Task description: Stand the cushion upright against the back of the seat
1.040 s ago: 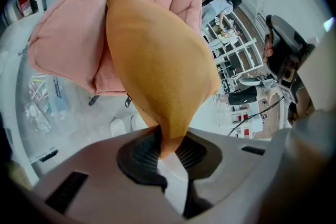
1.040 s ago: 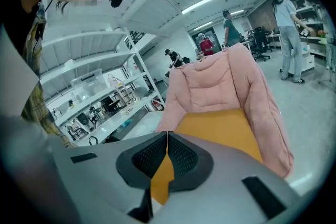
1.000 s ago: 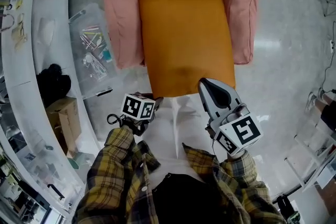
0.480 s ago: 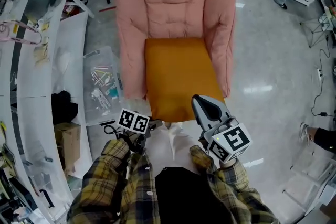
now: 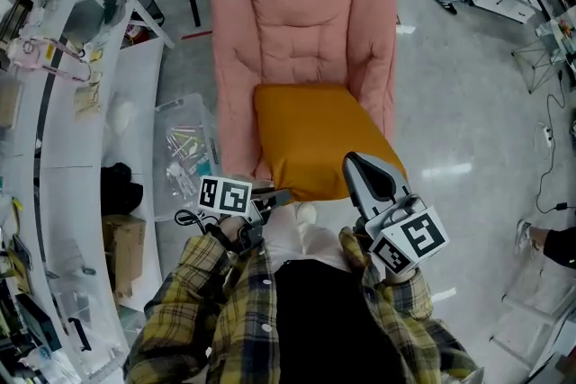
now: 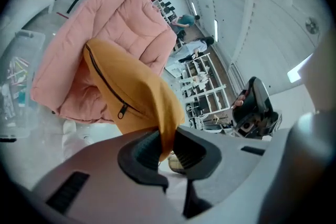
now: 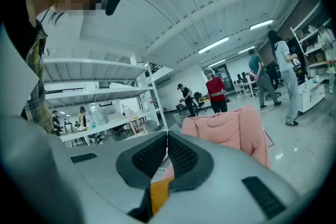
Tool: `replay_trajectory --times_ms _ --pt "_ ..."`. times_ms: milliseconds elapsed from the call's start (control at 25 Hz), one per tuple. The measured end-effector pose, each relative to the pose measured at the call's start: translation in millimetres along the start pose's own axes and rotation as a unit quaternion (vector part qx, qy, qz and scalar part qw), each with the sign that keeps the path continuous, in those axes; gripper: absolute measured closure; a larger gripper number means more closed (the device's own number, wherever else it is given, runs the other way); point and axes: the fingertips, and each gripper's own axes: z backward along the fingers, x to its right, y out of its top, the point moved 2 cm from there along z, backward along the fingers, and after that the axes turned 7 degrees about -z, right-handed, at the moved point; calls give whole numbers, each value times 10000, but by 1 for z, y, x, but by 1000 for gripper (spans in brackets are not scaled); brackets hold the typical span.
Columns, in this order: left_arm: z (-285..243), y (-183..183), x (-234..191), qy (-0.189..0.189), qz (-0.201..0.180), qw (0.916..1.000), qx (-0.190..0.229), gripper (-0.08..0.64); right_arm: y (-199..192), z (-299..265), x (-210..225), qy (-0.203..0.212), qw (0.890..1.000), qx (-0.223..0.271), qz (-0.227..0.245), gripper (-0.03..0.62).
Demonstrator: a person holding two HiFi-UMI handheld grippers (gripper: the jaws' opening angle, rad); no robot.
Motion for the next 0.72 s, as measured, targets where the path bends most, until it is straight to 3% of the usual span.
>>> replay_trajectory --times_ms 160,320,440,720 --pt "14 31 18 -352 381 9969 593 509 14 6 -1 2 9998 179 -14 572" --pt "33 74 21 -672 772 9872 1219 509 19 -6 6 -55 9997 218 -10 572" --pt "45 111 25 -799 711 9837 1442 509 27 -22 12 -107 9996 245 22 572" --pt "55 198 23 -886 272 9843 1500 511 49 -75 34 -152 9995 247 136 572"
